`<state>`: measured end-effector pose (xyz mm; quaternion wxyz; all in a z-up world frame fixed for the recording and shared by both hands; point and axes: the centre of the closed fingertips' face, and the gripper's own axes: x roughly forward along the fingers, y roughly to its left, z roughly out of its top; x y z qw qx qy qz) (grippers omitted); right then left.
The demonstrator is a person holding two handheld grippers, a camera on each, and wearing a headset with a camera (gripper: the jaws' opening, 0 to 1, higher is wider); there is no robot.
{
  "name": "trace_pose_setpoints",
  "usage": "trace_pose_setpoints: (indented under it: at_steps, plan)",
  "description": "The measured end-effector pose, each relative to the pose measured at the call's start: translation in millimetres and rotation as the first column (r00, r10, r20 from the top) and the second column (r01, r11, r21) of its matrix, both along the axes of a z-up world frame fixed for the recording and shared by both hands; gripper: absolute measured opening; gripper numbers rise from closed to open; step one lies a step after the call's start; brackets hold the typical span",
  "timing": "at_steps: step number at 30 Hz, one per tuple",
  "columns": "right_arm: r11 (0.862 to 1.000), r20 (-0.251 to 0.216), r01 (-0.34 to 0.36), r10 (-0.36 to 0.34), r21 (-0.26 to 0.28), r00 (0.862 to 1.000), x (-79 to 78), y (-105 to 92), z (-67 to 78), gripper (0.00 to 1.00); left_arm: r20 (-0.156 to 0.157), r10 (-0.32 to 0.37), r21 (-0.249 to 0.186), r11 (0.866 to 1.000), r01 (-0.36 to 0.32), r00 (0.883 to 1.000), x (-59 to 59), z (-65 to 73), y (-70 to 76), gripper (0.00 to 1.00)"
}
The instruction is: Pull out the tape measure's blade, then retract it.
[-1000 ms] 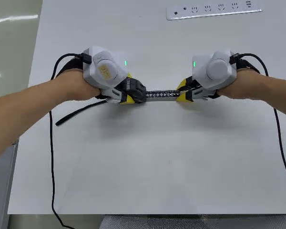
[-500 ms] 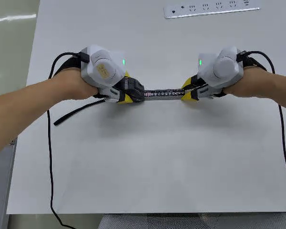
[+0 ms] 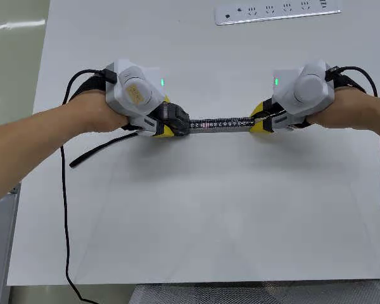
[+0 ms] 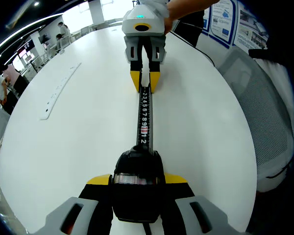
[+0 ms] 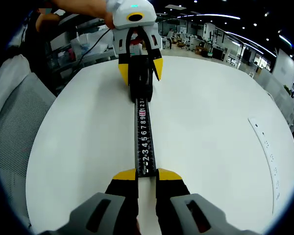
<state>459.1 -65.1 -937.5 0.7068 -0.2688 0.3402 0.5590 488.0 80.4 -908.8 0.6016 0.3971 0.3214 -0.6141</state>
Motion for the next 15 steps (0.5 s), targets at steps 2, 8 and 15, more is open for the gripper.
trace_pose_setpoints:
  at_steps: [2,8,15]
  plan:
    - [1.000,-0.001,0.004,-0.004,-0.003,1.000,-0.8,-4.1,0.7,0.11,-0.001,-0.001,0.001,1.000,0.001,1.000,0.0,-0.1,-0.1,0.34]
    - [1.000,-0.004,0.012,-0.012,-0.011,1.000,-3.0,-16.0,3.4,0.11,0.000,-0.002,0.002,1.000,0.002,1.000,-0.4,-0.5,0.2,0.34]
    - [1.000,-0.007,0.021,-0.021,-0.016,1.000,-5.9,-25.9,4.0,0.11,0.000,-0.004,0.006,1.000,0.004,1.000,-0.4,-0.7,0.7,0.34]
